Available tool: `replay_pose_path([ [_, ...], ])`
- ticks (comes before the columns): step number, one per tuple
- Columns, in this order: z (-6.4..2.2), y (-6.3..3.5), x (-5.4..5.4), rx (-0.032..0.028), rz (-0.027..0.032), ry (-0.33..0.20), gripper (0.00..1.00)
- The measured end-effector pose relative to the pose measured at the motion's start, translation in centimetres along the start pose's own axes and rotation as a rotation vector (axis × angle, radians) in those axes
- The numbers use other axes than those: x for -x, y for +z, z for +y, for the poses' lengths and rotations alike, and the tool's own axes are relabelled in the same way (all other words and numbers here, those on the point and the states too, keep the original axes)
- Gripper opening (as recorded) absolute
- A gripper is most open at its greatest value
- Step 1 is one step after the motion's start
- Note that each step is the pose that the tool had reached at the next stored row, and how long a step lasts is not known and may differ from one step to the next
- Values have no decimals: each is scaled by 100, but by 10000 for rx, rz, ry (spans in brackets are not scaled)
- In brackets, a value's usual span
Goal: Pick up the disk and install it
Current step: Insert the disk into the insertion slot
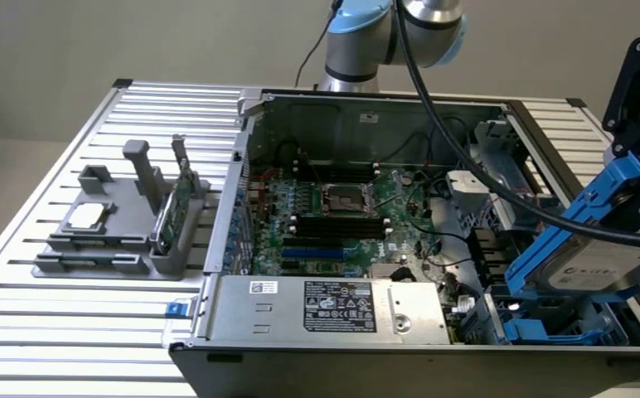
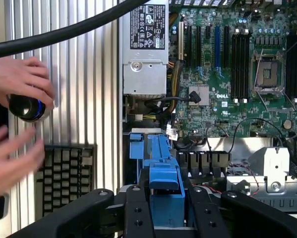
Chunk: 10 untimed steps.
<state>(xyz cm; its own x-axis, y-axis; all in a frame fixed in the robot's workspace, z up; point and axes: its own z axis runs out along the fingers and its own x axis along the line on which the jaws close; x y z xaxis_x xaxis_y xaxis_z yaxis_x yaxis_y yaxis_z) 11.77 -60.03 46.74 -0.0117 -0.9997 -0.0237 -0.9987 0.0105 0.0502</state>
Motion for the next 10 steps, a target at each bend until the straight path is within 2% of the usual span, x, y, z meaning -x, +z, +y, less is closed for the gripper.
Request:
replay_pose_path([
  [5, 0, 1, 0, -3, 0, 0, 33],
  [7, 2, 12, 0, -58, -3, -2, 33],
  [10, 28, 47, -1, -199, -1, -5, 33],
])
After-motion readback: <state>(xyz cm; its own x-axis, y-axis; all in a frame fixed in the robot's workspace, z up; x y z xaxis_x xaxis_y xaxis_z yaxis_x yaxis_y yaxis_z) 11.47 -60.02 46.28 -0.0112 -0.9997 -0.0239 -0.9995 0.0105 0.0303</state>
